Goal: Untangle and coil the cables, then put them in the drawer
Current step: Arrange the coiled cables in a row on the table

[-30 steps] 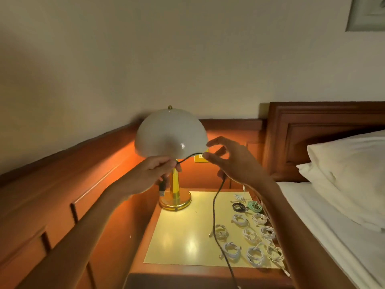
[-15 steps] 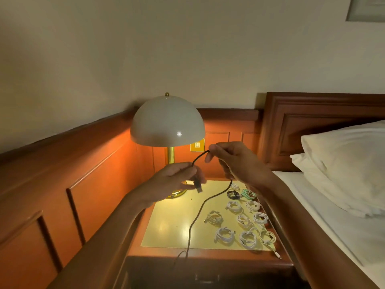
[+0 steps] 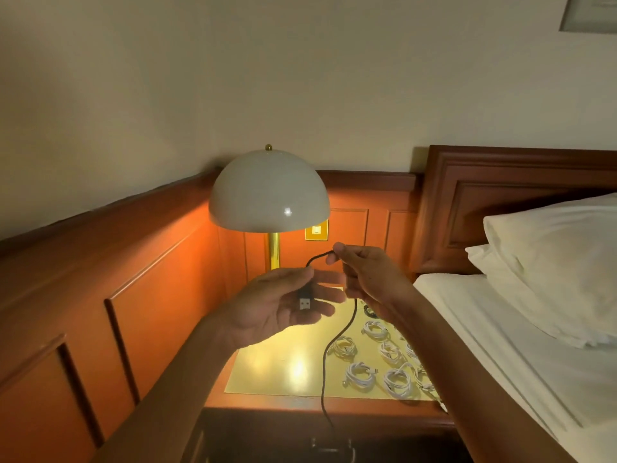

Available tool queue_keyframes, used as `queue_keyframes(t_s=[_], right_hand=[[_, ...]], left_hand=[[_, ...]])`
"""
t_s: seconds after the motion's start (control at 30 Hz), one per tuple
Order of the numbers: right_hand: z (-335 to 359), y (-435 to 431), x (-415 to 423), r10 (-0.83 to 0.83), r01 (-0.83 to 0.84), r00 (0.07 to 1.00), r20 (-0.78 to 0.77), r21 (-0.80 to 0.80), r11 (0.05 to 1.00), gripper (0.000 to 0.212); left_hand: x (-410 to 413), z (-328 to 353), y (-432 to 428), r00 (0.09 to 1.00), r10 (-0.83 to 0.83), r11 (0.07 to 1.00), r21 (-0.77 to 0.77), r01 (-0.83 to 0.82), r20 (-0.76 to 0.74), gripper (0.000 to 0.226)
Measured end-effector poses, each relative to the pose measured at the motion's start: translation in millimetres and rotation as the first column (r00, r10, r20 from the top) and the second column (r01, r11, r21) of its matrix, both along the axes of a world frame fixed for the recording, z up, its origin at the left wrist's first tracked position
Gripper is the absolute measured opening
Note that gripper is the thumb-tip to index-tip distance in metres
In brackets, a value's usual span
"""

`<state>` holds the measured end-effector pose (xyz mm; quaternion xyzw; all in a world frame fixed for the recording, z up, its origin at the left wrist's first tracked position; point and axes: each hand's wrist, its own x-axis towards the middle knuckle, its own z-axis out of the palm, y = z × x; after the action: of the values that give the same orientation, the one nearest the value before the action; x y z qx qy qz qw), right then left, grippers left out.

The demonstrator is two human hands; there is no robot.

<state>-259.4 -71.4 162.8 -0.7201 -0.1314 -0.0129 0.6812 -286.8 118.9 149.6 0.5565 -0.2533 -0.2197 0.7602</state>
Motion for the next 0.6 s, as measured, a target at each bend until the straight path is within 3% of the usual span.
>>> queue_keyframes(t_s=[0.1,0.27,0.3,0.4,0.5,0.6], right_hand=[[-8.2,3.2,4.5,-0.07,0.07,0.997,0.023,0.031,0.997,0.034],[-40.2,15.9,-3.0,-0.031,0.032,0.999,0.036,-0.038,0.999,0.028],[-48.8,20.1,-8.8,0.0,0.003,0.999,0.036,-0.083,0.997,0.026],[-65.9,26.7,-20.3,0.016,0.016,0.994,0.105,-0.297,0.955,0.026],[-65.6,24.6,-24.1,0.019,0.085,0.983,0.18,-0.553,0.829,0.027],[-50.1,22.1,-34.2,0.079,0.033,0.988,0.133,-0.68,0.732,0.025]], left_hand=[[-1.0,-2.3,1.3,0.996,-0.043,0.998,0.053,0.047,-0.078,0.032],[16.5,-3.2,0.7,0.991,0.046,0.939,-0.334,-0.087,-0.129,0.034],[23.8,-4.8,0.4,0.988,0.093,0.927,-0.353,-0.13,-0.12,0.036],[45.5,-19.6,-1.4,0.97,0.24,0.942,-0.235,-0.241,-0.031,0.041],[55.7,-34.7,-4.3,0.928,0.37,0.921,-0.149,-0.361,0.037,0.047],[63.4,-42.2,-0.6,0.786,0.491,0.835,0.052,-0.547,0.374,0.04]])
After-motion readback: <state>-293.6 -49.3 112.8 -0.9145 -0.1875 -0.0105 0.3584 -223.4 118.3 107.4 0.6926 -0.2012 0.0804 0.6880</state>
